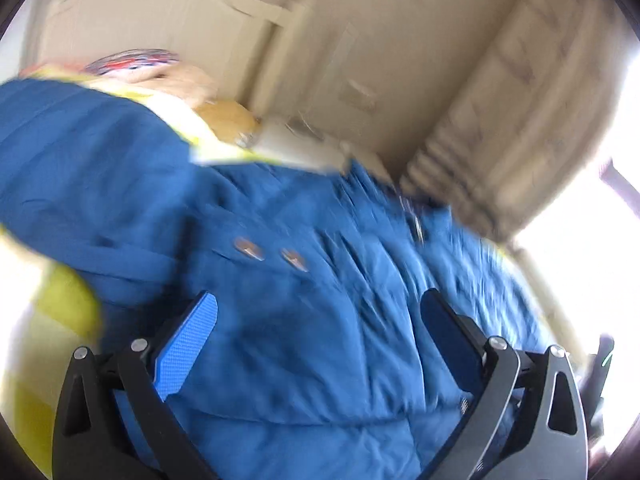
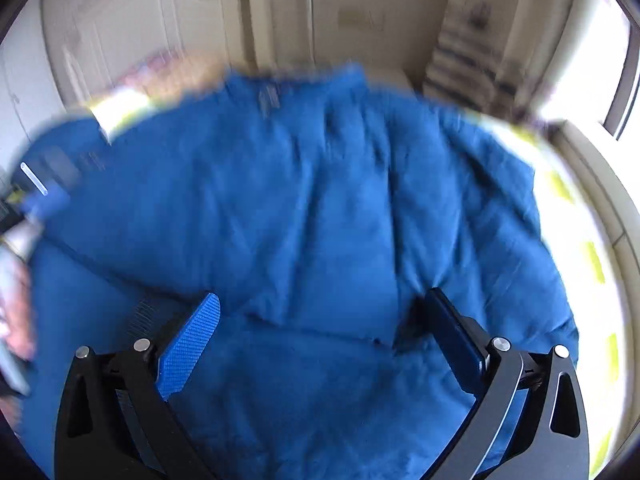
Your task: Fold large clothes
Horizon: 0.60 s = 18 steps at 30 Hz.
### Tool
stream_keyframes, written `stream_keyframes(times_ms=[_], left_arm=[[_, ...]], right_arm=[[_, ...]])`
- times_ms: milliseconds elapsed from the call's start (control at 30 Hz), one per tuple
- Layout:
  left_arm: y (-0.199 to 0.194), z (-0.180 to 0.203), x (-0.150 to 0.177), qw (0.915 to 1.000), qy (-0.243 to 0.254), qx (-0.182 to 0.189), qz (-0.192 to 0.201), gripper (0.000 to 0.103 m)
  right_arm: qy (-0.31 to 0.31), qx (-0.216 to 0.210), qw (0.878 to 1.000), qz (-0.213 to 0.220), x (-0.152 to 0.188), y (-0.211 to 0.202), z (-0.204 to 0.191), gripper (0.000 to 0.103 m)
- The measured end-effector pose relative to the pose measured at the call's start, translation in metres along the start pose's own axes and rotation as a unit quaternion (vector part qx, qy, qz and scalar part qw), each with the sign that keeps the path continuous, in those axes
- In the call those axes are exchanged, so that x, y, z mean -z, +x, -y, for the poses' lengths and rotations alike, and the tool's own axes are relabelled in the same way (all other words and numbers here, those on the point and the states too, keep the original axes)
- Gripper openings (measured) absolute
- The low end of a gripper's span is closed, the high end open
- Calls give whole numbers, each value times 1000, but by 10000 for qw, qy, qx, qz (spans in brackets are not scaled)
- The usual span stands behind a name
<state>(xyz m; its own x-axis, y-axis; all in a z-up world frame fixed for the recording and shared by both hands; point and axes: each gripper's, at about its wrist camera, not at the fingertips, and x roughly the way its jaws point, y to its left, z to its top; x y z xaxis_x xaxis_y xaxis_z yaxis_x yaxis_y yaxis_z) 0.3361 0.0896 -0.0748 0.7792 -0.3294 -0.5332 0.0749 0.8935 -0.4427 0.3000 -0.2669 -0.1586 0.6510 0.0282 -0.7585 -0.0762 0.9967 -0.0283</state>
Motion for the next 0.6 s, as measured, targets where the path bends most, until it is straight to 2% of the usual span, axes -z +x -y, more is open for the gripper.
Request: stream_keyframes(times_ms=[33, 100, 200, 300, 367, 433, 500, 600], left_arm=[[-11, -13, -6, 9993, -317, -51, 187, 100], [-43, -50, -19, 9913, -1138, -117, 643, 100], [-86, -110, -35, 9705, -2081, -386, 1153, 100], [-115, -170, -51, 9545, -2517, -878, 1339, 100], [-123, -206, -62, 9474, -2718, -1053, 1322, 100], [-120, -247, -76, 9425, -3002, -890, 1169, 100], [-119, -273, -86, 9364, -3201, -759, 1219, 100], [-109, -299, -107, 9390, -3127, -609, 1295, 97]], right_arm=[[1, 42, 9999, 92, 2, -1, 0, 99], [-41, 85, 9999, 116, 1, -2, -2, 99], [27, -1, 9999, 147, 3, -1, 2, 99], [33, -9, 9999, 154, 3, -3, 0, 99], [34, -10, 9999, 161, 4, -3, 1, 99], [38, -13, 9999, 157, 2, -5, 0, 99], [44, -19, 9999, 153, 2, -4, 1, 99], [45, -21, 9999, 152, 3, -5, 0, 99]])
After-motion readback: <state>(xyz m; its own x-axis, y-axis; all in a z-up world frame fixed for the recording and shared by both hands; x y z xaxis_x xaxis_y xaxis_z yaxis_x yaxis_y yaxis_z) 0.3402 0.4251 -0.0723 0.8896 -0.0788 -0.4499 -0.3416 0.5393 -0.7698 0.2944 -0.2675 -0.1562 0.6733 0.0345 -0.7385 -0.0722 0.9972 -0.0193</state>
